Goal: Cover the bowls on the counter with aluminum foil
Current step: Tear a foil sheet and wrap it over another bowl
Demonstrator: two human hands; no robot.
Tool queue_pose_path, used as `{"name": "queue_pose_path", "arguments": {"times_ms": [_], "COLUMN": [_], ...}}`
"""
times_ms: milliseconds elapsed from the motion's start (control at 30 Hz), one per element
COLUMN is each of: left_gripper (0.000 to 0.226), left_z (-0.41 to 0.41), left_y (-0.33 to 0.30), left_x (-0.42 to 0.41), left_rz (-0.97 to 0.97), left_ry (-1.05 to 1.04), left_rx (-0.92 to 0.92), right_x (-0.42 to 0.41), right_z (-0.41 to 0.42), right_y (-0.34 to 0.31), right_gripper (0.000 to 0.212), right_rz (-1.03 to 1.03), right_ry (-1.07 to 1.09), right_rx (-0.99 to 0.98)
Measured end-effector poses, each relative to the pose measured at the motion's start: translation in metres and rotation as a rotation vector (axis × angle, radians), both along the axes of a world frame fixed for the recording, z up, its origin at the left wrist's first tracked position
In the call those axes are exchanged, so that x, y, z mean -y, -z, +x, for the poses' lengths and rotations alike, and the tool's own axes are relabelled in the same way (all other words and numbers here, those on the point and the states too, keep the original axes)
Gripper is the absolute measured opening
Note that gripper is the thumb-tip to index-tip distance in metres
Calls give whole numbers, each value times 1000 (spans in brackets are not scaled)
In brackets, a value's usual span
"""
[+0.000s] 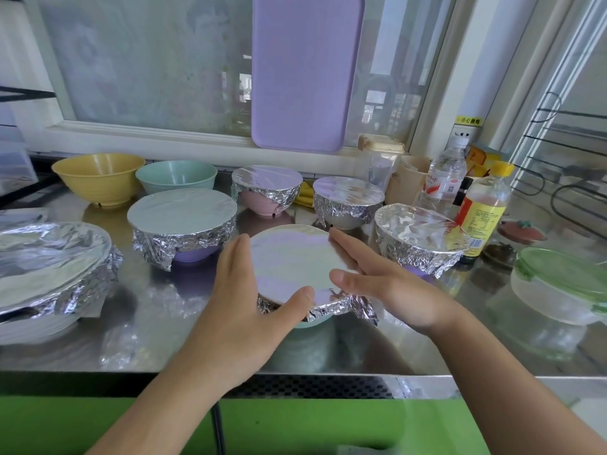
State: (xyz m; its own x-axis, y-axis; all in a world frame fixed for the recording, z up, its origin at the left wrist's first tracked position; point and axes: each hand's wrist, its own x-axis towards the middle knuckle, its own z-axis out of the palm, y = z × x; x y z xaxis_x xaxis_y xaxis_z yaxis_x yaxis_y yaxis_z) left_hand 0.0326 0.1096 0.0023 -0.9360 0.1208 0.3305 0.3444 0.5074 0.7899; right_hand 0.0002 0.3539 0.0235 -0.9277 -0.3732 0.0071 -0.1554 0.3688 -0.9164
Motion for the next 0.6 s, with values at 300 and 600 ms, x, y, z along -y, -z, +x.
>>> {"name": "queue_pose_path", "arguments": {"times_ms": [300,600], "left_gripper": [71,95], "left_z": [2,-4], "left_y": [-7,4], "left_x": [0,-2], "left_rz": [68,113], "left_ry": [68,41], "left_rx": [24,-80], "right_x": [-8,-7], "right_z": [6,7], "right_y": [7,18], "right_gripper": [101,90], "right_rz": [-121,-59], "right_ry": [-72,-12], "right_rx": [14,-160]}}
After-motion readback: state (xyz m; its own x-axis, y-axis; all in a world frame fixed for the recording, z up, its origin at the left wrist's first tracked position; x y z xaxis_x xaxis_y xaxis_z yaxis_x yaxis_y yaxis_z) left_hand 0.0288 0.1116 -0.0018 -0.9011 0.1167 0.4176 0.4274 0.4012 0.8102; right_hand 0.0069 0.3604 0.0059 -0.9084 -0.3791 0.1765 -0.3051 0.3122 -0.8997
